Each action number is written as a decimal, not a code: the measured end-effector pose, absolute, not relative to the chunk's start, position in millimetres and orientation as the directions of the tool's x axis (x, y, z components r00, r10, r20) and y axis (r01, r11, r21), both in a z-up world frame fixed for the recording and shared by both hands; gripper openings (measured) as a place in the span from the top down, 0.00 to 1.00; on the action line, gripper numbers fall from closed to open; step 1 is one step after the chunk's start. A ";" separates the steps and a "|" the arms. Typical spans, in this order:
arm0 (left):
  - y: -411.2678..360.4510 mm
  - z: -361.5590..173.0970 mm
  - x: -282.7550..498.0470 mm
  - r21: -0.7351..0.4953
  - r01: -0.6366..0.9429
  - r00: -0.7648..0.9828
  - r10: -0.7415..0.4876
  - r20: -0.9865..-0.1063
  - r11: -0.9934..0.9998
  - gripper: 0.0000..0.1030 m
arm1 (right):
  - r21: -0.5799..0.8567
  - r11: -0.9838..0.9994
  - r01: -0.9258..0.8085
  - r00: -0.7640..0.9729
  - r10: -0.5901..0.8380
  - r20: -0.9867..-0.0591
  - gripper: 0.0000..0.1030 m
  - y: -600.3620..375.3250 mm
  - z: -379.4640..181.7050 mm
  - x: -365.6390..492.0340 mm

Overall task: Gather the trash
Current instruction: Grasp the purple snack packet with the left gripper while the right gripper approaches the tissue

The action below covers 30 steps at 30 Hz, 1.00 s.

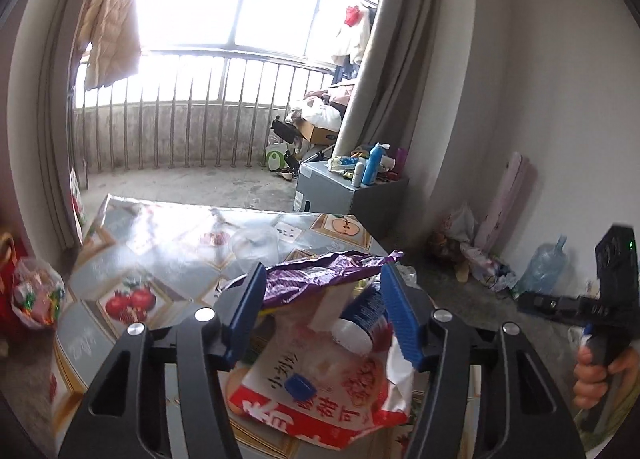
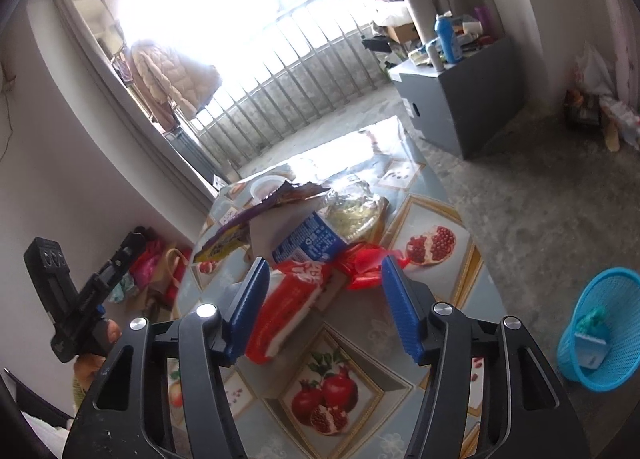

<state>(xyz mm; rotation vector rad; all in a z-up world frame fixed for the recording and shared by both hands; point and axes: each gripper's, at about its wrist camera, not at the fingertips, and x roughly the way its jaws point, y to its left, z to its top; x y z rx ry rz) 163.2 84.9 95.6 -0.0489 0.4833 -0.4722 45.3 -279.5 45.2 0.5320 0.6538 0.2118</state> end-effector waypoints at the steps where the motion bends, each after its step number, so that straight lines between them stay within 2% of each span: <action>1: 82.9 94.9 166.0 -0.145 0.431 0.779 -0.448 -0.440 0.891 0.48 | 0.539 0.842 -0.025 0.775 0.357 -0.522 0.48 -279.7 46.5 50.5; 8: 77.4 83.7 191.3 -0.132 0.419 0.767 -0.428 -0.478 0.898 0.55 | 0.633 0.771 -0.075 0.717 0.482 -0.503 0.50 -273.8 55.1 103.9; 14: 99.3 69.8 216.5 -0.253 0.343 0.742 -0.426 -0.517 0.905 0.63 | 0.736 0.673 -0.080 0.592 0.626 -0.507 0.48 -252.6 43.9 167.9; 20: 112.4 58.7 242.2 -0.315 0.281 0.724 -0.415 -0.550 0.907 0.71 | 0.788 0.615 -0.024 0.502 0.689 -0.522 0.48 -236.6 25.5 213.2; 21: 113.0 55.4 247.3 -0.321 0.271 0.718 -0.412 -0.561 0.908 0.72 | 0.791 0.612 -0.005 0.477 0.697 -0.536 0.50 -232.0 19.9 220.3; 23: 112.9 50.5 252.6 -0.325 0.260 0.710 -0.408 -0.574 0.909 0.75 | 0.795 0.606 0.004 0.446 0.711 -0.544 0.69 -225.6 14.6 224.8; 26: 114.2 47.9 252.1 -0.339 0.274 0.704 -0.428 -0.566 0.900 0.75 | 0.799 0.601 -0.008 0.430 0.723 -0.540 0.83 -220.1 18.8 225.9; 28: 113.8 50.4 248.1 -0.347 0.309 0.702 -0.459 -0.546 0.886 0.75 | 0.802 0.596 -0.022 0.430 0.730 -0.531 0.90 -219.3 23.8 223.0; 30: 112.3 53.8 242.1 -0.347 0.352 0.696 -0.491 -0.524 0.869 0.75 | 0.812 0.584 -0.026 0.426 0.741 -0.519 0.92 -217.6 27.9 223.1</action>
